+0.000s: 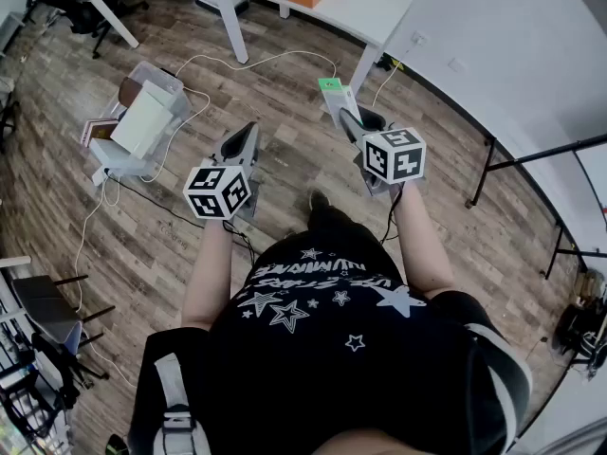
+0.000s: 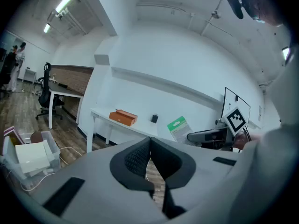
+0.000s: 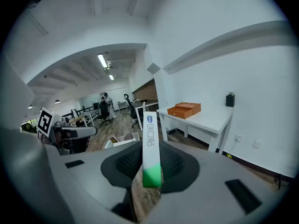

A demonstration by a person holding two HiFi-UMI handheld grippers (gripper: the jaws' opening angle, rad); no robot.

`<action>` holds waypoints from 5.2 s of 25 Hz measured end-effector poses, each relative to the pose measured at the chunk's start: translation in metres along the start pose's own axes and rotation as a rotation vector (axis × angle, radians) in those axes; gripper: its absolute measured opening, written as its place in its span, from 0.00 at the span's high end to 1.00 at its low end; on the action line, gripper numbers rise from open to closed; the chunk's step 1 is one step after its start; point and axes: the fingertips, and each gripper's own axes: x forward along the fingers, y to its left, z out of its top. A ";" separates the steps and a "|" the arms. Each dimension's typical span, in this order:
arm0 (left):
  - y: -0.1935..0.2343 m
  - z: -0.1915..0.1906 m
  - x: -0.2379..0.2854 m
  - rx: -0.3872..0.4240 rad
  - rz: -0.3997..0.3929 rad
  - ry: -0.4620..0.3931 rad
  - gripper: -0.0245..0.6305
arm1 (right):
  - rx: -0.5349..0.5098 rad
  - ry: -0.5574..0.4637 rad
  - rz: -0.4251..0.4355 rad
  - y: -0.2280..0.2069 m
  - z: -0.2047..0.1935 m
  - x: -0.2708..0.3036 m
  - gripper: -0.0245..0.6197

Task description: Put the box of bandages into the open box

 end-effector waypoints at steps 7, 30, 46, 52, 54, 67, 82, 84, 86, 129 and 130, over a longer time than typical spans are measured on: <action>0.002 0.004 -0.006 0.005 0.001 -0.005 0.93 | -0.006 0.004 -0.012 0.004 0.000 0.000 0.79; 0.040 -0.014 -0.027 -0.044 0.029 0.019 0.93 | -0.011 0.031 0.015 0.031 -0.024 0.021 0.79; 0.121 0.047 0.141 -0.030 0.065 0.043 0.93 | 0.068 0.057 0.031 -0.100 0.046 0.173 0.79; 0.151 0.087 0.213 -0.031 0.076 0.027 0.93 | 0.070 0.047 0.040 -0.154 0.095 0.231 0.79; 0.159 0.097 0.233 -0.026 0.079 0.028 0.93 | 0.071 0.048 0.045 -0.170 0.106 0.248 0.79; 0.195 0.130 0.350 -0.031 0.103 0.015 0.93 | 0.048 0.055 0.098 -0.251 0.158 0.331 0.79; 0.213 0.135 0.394 -0.035 0.112 0.056 0.93 | 0.063 0.070 0.134 -0.277 0.173 0.372 0.79; 0.220 0.136 0.402 -0.039 0.104 0.059 0.93 | 0.065 0.068 0.126 -0.280 0.178 0.380 0.79; 0.227 0.140 0.412 -0.042 0.095 0.059 0.93 | 0.065 0.067 0.117 -0.284 0.184 0.390 0.79; 0.485 0.255 0.628 -0.071 -0.093 0.144 0.93 | -0.234 0.403 -0.067 -0.335 0.266 0.694 0.79; 0.485 0.255 0.630 -0.070 -0.096 0.148 0.93 | -0.238 0.406 -0.069 -0.335 0.266 0.696 0.79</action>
